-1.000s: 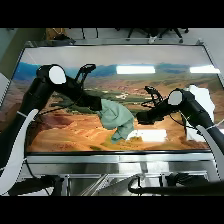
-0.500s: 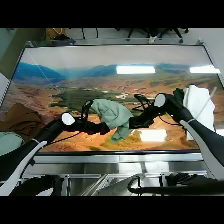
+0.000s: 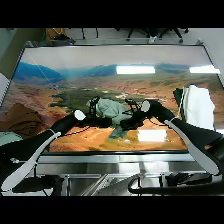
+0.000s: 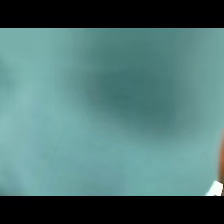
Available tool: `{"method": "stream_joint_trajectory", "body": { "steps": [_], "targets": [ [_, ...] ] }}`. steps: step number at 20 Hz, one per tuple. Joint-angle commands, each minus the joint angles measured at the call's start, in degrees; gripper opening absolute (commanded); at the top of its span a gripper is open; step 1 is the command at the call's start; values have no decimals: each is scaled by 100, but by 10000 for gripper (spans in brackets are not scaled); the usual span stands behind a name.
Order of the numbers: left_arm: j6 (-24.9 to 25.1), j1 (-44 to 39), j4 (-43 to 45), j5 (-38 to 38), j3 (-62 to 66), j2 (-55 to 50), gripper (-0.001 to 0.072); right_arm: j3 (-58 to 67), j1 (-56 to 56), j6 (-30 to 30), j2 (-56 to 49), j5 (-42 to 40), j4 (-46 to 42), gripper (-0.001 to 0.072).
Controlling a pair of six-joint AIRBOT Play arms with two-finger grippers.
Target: Fold the shirts.
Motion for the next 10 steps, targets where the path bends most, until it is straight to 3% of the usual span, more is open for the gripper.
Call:
{"method": "stream_joint_trajectory", "body": {
  "steps": [1,3,6,10],
  "targets": [
    [44,26,199,-179,195,-68,14,0,26,-210,-37,-170,-28,15],
    [61,44,205,-208,195,170,14,20,-37,-299,87,9,-35,15],
    [101,433,208,-688,249,966,13,389,-529,-426,638,970,-284,15],
    [-63,1620,179,-2391,1128,2312,12,1672,-1709,-505,1676,1993,-909,15]
  ]
}}
